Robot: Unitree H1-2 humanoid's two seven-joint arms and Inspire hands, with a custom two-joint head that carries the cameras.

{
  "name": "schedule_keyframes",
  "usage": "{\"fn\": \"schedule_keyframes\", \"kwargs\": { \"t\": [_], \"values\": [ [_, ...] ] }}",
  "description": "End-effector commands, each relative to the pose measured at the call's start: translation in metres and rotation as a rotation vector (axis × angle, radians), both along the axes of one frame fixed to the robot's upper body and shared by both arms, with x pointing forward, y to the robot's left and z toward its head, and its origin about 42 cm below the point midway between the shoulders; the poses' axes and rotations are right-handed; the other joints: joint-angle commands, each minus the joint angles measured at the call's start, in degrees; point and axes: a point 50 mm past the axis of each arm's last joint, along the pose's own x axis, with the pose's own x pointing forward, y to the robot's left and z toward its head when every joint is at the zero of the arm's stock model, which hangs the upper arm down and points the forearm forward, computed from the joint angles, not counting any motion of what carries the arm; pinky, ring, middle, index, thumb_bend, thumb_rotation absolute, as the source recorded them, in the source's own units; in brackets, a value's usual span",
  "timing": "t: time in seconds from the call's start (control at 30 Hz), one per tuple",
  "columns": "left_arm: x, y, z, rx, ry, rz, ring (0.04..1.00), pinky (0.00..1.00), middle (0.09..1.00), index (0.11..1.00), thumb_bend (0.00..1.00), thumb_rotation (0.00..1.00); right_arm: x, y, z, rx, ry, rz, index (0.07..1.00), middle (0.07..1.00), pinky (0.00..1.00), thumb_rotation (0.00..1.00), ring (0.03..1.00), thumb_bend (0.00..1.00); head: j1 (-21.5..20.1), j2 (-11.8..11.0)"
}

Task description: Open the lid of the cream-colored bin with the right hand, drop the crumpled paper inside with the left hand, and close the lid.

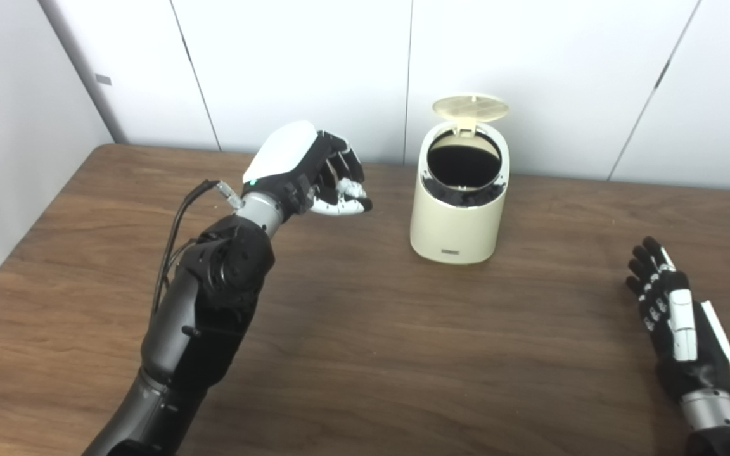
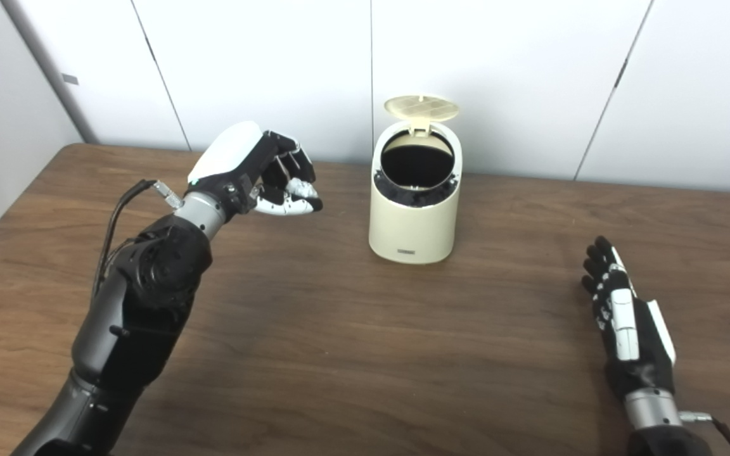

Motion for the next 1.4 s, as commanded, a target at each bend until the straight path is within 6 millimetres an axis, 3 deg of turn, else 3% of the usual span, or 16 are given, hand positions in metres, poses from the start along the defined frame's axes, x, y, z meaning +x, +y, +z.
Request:
{"fn": "schedule_keyframes", "kwargs": {
  "t": [0.0, 0.5, 0.93, 1.37],
  "values": [
    [0.006, -0.005, 0.024, 0.006, -0.113, -0.009, 0.425, 0.46, 0.487, 0.488, 0.5, 0.0, -0.008, 0.01, -0.014, 0.035, 0.02, -0.003, 0.966, 0.97, 0.99, 1.0, 0.984, 0.65, -0.41, -0.19],
    [0.011, -0.032, 0.035, -0.003, -0.174, -0.044, 0.4, 0.47, 0.479, 0.501, 0.5, 0.0, -0.009, 0.016, -0.021, 0.067, 0.024, 0.005, 0.968, 0.976, 1.0, 1.0, 0.996, 0.63, -2.37, -1.38],
    [0.013, -0.055, 0.045, -0.033, -0.296, -0.082, 0.372, 0.3, 0.482, 0.511, 0.47, 0.0, -0.009, 0.018, -0.025, 0.065, 0.022, 0.003, 0.963, 0.974, 1.0, 1.0, 0.993, 0.63, -2.68, -1.64],
    [0.023, -0.074, 0.048, -0.096, -0.338, -0.064, 0.399, 0.3, 0.472, 0.515, 0.47, 0.0, -0.007, 0.018, -0.027, 0.066, 0.023, 0.005, 0.963, 0.975, 1.0, 1.0, 0.996, 0.62, -2.82, -1.37]
  ]
}}
